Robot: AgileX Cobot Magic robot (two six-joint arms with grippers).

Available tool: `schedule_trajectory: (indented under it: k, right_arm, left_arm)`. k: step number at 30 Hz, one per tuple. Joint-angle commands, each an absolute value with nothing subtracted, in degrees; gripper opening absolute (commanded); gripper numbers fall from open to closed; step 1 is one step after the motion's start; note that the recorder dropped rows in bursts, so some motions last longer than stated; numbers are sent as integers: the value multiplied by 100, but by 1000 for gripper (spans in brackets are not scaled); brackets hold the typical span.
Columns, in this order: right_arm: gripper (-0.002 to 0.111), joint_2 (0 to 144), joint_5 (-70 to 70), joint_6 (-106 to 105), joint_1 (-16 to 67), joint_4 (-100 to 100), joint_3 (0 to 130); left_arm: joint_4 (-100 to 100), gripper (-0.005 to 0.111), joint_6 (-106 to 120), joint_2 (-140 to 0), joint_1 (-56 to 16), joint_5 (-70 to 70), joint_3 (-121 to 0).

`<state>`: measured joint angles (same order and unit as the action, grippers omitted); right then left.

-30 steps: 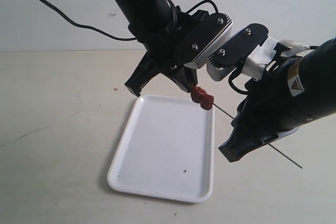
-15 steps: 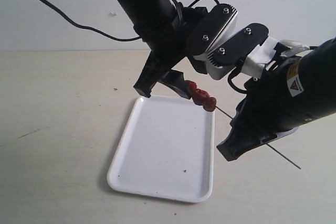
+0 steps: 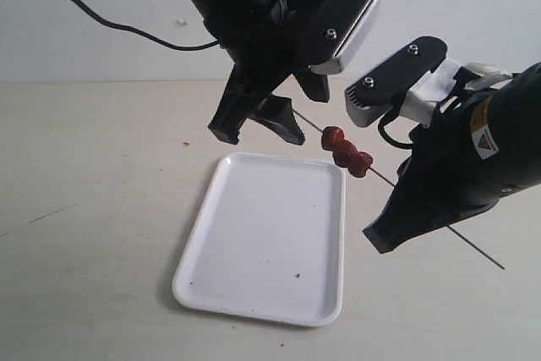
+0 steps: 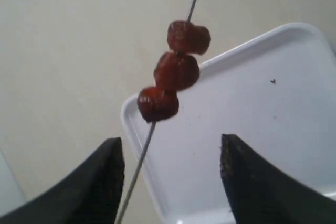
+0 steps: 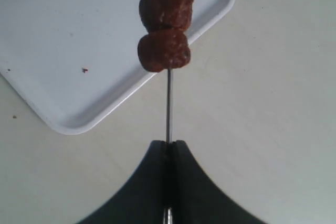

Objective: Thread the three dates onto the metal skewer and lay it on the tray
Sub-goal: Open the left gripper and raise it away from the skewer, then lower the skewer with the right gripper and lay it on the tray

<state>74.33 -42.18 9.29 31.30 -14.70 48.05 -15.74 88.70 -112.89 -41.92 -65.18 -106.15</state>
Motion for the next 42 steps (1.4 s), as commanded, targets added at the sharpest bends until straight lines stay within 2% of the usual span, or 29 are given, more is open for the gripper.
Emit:
schedule_trajectory:
  k: [1, 4, 7, 9, 11, 12, 15, 18, 23, 27, 31, 36, 42]
  right_arm:
    - [0, 7398, -4263, 1224, 3128, -1587, 4840]
    - [0, 7398, -4263, 1348, 3128, -1550, 4840]
    - [0, 7420, -4275, 1560, 3128, -1528, 4840]
    - [0, 7477, -4289, 1739, 3128, -1446, 4840]
    - [0, 7587, -4300, 1816, 3128, -1245, 4840]
    - [0, 7658, -4270, 1816, 3128, -1071, 4840]
    - [0, 7924, -4046, 1816, 3128, -506, 4840]
    - [0, 8414, -3203, 1984, 3128, 655, 4840]
    - [0, 9242, -1813, 3652, 3128, 1319, 4840]
    - [0, 9849, -1339, 4641, 3202, 1319, 4849]
    - [0, 10354, -1331, 4806, 3468, 1298, 5433]
    - [0, 10827, -1569, 4965, 3467, 1191, 5992]
    - [0, 11084, -1533, 6700, 3467, -393, 6179]
  left_arm:
    - [-854, 53, 6832, -11090, -4225, -6641, -10656]
    - [-114, 52, 5270, -10994, -4225, -6945, -10656]
    - [540, 43, 4271, -10991, -4183, -6996, -10656]
    - [677, 26, 3481, -10959, -4057, -6996, -10614]
    - [567, 4, 2923, -10906, -3892, -6996, -10509]
    - [422, 1, 2785, -10844, -3780, -6996, -10431]
    - [-329, 0, 2598, -10661, -3394, -6996, -10097]
    - [-1916, 0, 2519, -10202, -2574, -6996, -9261]
    - [-2129, 0, 2482, -8938, -2003, -5511, -7555]
    - [-2015, 0, 2482, -8245, -1867, -4693, -6491]
    - [-2121, 0, 2468, -8069, -1846, -4120, -5920]
    - [-2185, 0, 2479, -8069, -1846, -4061, -5797]
    - [-2207, 0, 2479, -8069, -1846, -4072, -5797]
